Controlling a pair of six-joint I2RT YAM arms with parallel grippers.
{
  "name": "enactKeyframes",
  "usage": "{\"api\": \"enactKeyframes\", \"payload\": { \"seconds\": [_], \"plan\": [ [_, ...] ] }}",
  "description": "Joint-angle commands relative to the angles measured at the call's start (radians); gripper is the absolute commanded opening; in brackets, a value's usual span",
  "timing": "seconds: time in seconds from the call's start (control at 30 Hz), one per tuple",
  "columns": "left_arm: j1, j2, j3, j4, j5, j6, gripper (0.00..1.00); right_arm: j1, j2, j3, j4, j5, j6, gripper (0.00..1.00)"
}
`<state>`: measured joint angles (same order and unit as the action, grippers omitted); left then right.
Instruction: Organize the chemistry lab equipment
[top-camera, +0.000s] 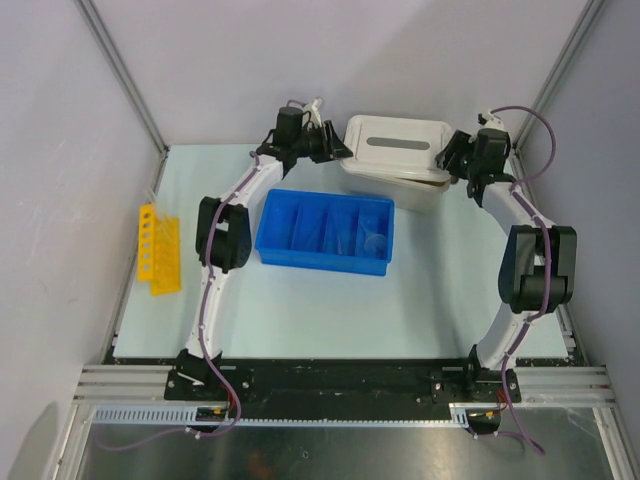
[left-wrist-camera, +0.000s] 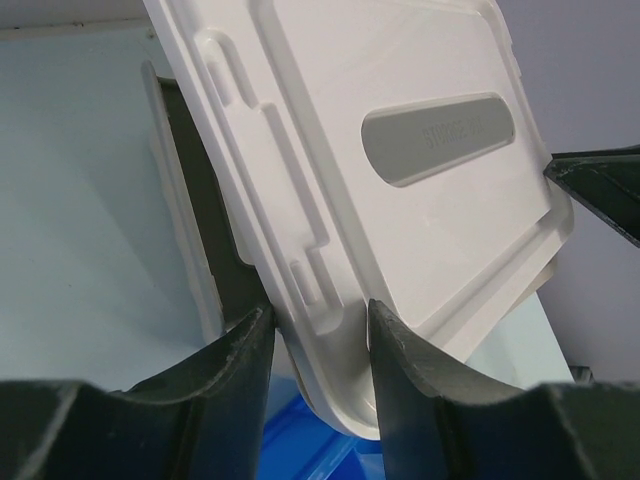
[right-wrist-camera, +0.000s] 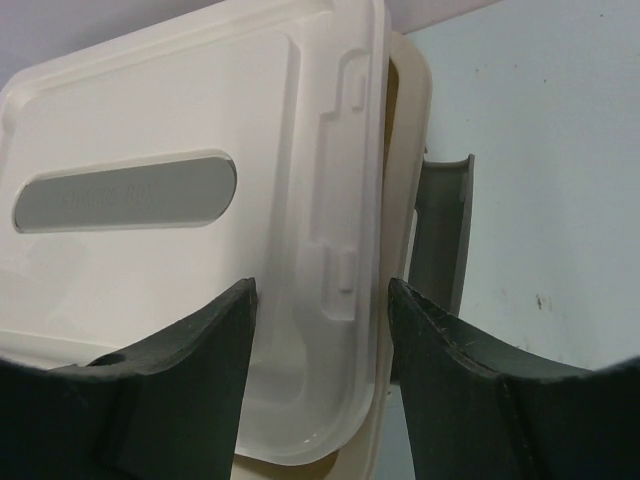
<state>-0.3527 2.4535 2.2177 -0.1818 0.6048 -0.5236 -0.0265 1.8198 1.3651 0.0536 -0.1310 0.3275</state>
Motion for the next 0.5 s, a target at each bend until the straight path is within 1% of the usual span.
{"api": "enactKeyframes", "payload": {
  "seconds": [0.0, 0.1, 0.23, 0.47],
  "plan": [
    [-0.035, -0.066, -0.018, -0.025, 0.019, 0.030, 0.47, 0.040, -0.009, 0.039, -0.110, 0.107, -0.063, 0.58],
    [-0.036, -0.068, -0.020, -0.024, 0.011, 0.032, 0.49, 0.073, -0.013, 0.039, -0.189, 0.207, -0.061, 0.54],
    [-0.035, -0.074, -0.026, -0.025, 0.007, 0.035, 0.50, 0.097, -0.021, 0.029, -0.252, 0.297, -0.045, 0.50],
    [-0.036, -0.089, -0.037, -0.024, -0.005, 0.042, 0.52, 0.101, -0.067, 0.014, -0.320, 0.369, -0.007, 0.46]
  ]
}}
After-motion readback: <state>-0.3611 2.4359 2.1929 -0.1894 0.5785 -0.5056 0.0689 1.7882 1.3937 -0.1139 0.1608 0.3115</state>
